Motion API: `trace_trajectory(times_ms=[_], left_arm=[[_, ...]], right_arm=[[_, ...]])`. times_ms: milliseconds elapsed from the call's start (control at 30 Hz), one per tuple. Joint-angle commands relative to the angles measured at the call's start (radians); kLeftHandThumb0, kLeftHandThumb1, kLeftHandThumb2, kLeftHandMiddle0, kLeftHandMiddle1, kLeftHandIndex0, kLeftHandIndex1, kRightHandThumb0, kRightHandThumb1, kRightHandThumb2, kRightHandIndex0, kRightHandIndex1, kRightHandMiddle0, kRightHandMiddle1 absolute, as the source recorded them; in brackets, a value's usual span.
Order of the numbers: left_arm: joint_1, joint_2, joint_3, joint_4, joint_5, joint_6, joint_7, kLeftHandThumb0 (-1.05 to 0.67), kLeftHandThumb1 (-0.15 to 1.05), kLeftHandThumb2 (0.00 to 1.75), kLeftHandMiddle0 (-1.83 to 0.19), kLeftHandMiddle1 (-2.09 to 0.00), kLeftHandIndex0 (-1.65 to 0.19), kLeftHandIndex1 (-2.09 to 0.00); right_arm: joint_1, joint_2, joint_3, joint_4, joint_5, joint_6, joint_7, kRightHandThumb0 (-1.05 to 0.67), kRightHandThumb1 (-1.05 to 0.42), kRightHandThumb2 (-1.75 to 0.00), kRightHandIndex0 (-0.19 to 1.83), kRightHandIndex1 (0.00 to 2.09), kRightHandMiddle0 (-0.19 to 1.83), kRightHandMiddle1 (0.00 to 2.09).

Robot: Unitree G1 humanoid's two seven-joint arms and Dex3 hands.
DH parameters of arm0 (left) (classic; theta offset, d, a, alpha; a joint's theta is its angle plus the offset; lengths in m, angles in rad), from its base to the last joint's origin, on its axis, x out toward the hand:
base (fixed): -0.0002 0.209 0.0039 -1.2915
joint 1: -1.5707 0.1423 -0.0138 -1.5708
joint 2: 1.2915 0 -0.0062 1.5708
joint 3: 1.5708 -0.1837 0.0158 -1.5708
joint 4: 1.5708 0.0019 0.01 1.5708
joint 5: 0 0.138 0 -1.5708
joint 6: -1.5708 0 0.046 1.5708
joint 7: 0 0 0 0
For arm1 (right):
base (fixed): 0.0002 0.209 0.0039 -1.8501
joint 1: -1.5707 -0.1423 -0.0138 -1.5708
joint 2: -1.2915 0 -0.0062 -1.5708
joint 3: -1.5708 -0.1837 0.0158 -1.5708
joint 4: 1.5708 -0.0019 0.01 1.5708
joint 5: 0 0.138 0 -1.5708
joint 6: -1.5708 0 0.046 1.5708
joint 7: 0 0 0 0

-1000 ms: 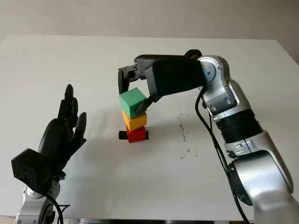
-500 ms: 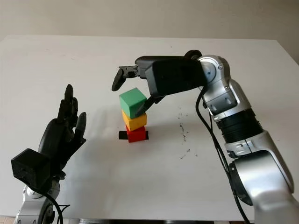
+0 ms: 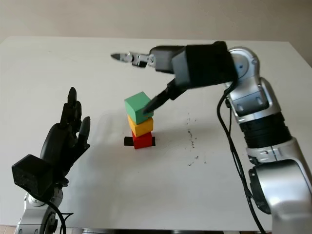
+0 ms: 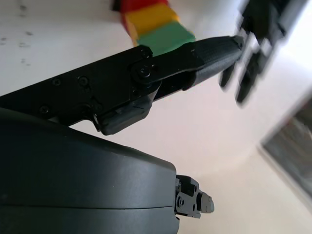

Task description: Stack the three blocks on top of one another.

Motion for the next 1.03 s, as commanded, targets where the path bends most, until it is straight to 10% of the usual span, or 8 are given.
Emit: trace_trajectory(times_ms=[0,200,1000], left_arm=[[-0.005,0.003,0.004,0.004,-0.005,-0.003,-0.003,-0.82,1.05,0.61,0.19,0.0,0.19,0.0],[-0.021,0.005,0.012,0.026,-0.02,-0.008,-0.004,-0.82,1.05,0.6,0.19,0.0,0.19,0.0],[-0.139,0.017,0.023,0.159,-0.038,-0.062,-0.016,-0.82,1.05,0.6,0.19,0.0,0.19,0.0]], right_arm=[[0.067,0.019,-0.069,0.025,0.044,-0.027,-0.068,-0.95,-1.05,-0.33,-0.19,0.0,-0.19,0.01],[0.229,0.066,-0.142,0.055,0.054,-0.143,-0.293,-0.87,-1.05,-0.63,-0.18,0.02,-0.18,0.02],[0.627,0.483,-0.151,0.014,0.139,-0.147,-0.717,-0.75,-1.05,-0.72,-0.19,0.0,-0.19,0.0]])
